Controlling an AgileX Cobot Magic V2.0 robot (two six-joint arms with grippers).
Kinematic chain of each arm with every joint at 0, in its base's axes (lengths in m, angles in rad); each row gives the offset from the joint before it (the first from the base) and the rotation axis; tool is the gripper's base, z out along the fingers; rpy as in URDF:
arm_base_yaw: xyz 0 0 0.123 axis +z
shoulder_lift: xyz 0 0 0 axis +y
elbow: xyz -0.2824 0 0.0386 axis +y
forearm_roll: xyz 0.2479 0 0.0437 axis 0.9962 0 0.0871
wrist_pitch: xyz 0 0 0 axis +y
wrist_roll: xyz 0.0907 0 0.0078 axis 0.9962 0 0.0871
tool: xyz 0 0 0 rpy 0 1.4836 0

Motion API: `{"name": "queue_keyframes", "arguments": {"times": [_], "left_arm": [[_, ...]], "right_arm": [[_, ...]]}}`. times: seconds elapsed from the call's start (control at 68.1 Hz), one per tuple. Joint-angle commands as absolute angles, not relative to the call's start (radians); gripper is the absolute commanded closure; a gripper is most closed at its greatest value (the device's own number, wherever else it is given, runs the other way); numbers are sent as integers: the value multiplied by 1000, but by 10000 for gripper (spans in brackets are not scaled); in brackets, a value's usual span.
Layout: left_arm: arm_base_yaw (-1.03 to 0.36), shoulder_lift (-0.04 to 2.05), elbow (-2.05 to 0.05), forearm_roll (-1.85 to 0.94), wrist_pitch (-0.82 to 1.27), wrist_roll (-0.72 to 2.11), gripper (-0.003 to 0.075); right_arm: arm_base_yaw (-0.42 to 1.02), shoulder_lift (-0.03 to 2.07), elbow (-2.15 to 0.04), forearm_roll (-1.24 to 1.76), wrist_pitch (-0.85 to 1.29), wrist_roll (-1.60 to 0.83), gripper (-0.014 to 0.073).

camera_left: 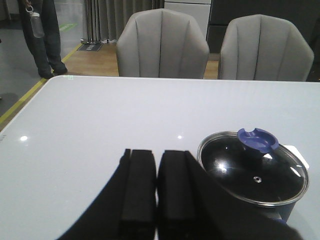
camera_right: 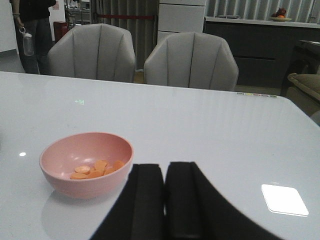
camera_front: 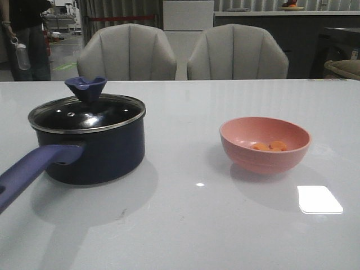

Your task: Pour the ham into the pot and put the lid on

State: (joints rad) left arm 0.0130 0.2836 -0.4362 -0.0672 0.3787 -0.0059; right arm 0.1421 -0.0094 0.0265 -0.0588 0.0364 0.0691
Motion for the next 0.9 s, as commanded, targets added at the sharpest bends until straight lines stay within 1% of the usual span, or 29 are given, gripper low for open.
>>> {"name": "queue_keyframes", "arguments": {"times": [0.0, 0.015, 0.044, 0.059, 0.073, 0.088, 0.103, 0.117, 0.132, 0.147, 0.162, 0.176, 0.191, 0.206, 0.22, 0.235, 0.25, 0.264, 0.323, 0.632, 0.778, 0.881], "left_arm": [[17, 303, -471, -75, 295, -14, 581], [17, 303, -471, -75, 295, -14, 581], [17, 303, -471, -75, 297, -14, 560], [17, 303, -471, -75, 297, -14, 531], [17, 303, -471, -75, 297, -14, 531], [17, 303, -471, -75, 299, -14, 496], [17, 303, -471, -75, 299, -14, 486], [17, 303, -471, -75, 299, -14, 453], [17, 303, -471, -75, 299, -14, 441], [17, 303, -471, -75, 301, -14, 390], [17, 303, -471, -75, 301, -14, 390], [17, 303, -471, -75, 301, -14, 334], [17, 303, -471, -75, 301, -14, 320], [17, 303, -471, -74, 301, -14, 277], [17, 303, -471, -74, 301, -14, 263], [17, 303, -471, -73, 301, -14, 223], [17, 303, -471, -71, 301, -14, 211], [17, 303, -471, -69, 301, -14, 178], [17, 303, -471, -64, 299, -14, 118], [17, 308, -418, -121, 289, -14, 118], [17, 378, -499, -119, 390, -14, 118], [3, 491, -586, -119, 480, -14, 116]], "right_arm": [[137, -30, 22, -70, -48, 62, 442], [137, -30, 22, -70, -48, 62, 442], [137, -30, 22, -70, -48, 62, 442], [137, -30, 22, -70, -48, 62, 442], [137, -30, 22, -70, -48, 62, 442], [137, -30, 22, -70, -48, 62, 442], [137, -30, 22, -70, -48, 62, 442], [137, -30, 22, -70, -48, 62, 442], [137, -30, 22, -70, -48, 62, 442], [137, -30, 22, -70, -48, 62, 442], [137, -30, 22, -70, -48, 62, 442], [137, -30, 22, -70, -48, 62, 442], [137, -30, 22, -70, -48, 62, 442], [137, -30, 22, -70, -48, 62, 442], [137, -30, 22, -70, -48, 62, 442], [137, -30, 22, -70, -48, 62, 442], [137, -30, 22, -70, -48, 62, 442], [137, -30, 22, -70, -48, 62, 442], [137, -30, 22, -70, -48, 62, 442], [137, -30, 22, -70, -48, 62, 442], [137, -30, 22, -70, -48, 62, 442], [137, -30, 22, -70, -48, 62, 442]]}}
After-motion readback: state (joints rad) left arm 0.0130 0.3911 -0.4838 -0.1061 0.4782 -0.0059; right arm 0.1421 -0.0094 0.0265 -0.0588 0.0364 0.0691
